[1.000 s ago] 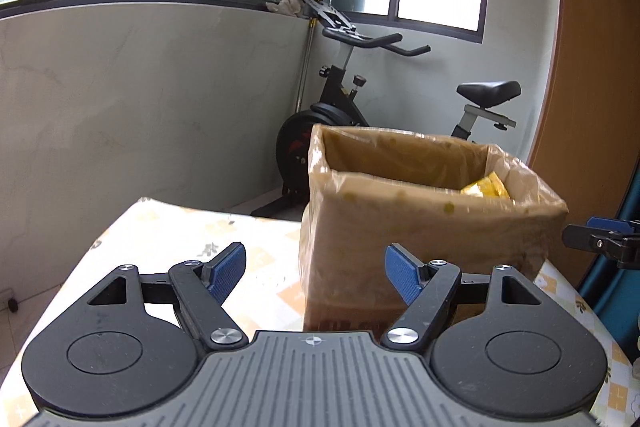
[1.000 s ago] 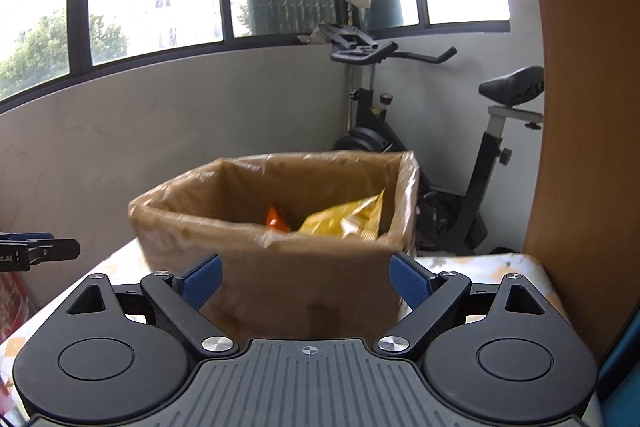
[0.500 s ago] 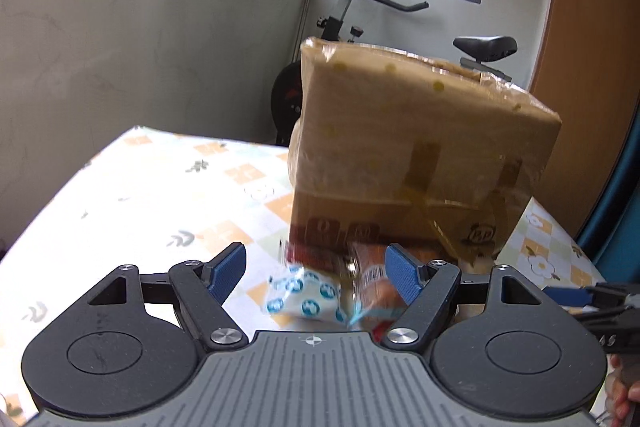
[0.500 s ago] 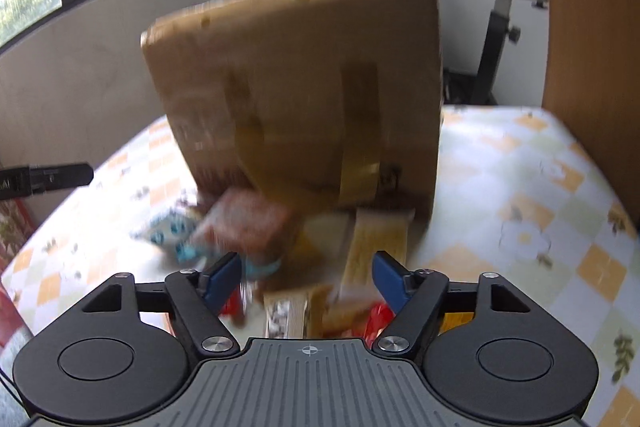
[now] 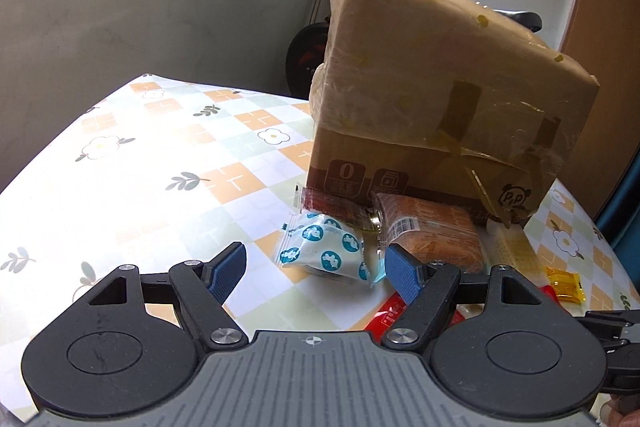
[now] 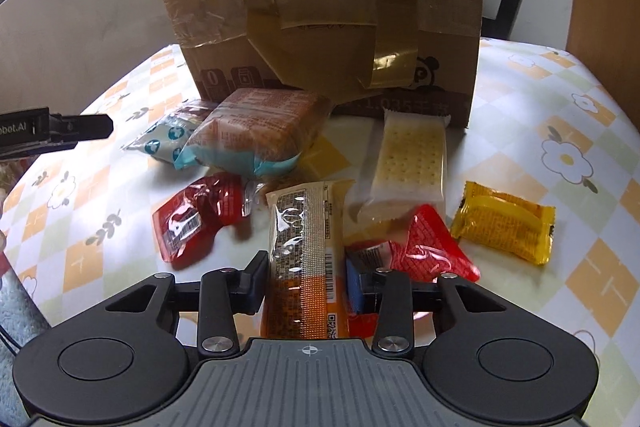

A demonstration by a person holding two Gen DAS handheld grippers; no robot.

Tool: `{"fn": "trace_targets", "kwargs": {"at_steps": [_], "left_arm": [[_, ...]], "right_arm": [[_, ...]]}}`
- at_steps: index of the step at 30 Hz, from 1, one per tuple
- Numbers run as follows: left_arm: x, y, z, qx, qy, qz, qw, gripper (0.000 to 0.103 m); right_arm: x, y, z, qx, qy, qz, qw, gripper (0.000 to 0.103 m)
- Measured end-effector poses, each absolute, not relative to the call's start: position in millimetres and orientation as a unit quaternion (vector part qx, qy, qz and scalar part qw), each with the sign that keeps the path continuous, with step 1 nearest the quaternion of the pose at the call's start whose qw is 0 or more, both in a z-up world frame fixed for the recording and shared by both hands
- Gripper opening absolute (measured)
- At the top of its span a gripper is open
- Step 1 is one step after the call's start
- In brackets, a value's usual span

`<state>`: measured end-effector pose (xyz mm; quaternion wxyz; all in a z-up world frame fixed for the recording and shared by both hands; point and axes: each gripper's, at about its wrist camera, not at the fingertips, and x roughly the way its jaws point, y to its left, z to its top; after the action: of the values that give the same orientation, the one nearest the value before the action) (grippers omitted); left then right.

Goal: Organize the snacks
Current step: 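Lower both tools toward the remaining small snacks in front of the box, then close the left tool on the blue-dotted white packet while the right tool grasps the long snack bar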

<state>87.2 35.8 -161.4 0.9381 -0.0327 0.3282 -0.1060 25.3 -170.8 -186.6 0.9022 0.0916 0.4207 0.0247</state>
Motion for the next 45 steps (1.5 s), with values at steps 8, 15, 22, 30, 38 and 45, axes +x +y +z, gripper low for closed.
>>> {"fn": "trace_targets", "kwargs": {"at_steps": [8, 15, 22, 30, 38, 45], "left_arm": [[118.9, 32.1, -169.1, -0.036, 0.323, -0.101, 0.94, 0.079], [151.8, 25.0, -178.1, -0.027, 0.332, -0.1, 0.938, 0.079], [163.4, 21.0, -189.6, -0.027, 0.345, -0.095, 0.933, 0.079], [154.3, 23.6, -194.2, -0.02, 0.348, -0.107, 0.931, 0.079], [162.6, 22.2, -197.9, -0.027, 0.36, -0.106, 0.926, 0.079], [155.3, 10.7, -204.0, -0.001, 0.357, -0.123, 0.926, 0.068]], "right_arm": [[37.6, -176.3, -192.2, 0.098, 0.397, 0.018, 0.913, 0.034], [32.4, -175.3, -197.2, 0.1, 0.373, 0.016, 0.922, 0.034], [29.3, -176.1, -197.4, 0.105, 0.365, 0.016, 0.925, 0.034], [26.3, -175.7, -198.0, 0.113, 0.357, 0.014, 0.927, 0.034], [25.8, -175.9, -197.7, 0.112, 0.355, 0.013, 0.928, 0.034], [25.4, -174.2, -198.5, 0.108, 0.353, 0.012, 0.929, 0.034]]}}
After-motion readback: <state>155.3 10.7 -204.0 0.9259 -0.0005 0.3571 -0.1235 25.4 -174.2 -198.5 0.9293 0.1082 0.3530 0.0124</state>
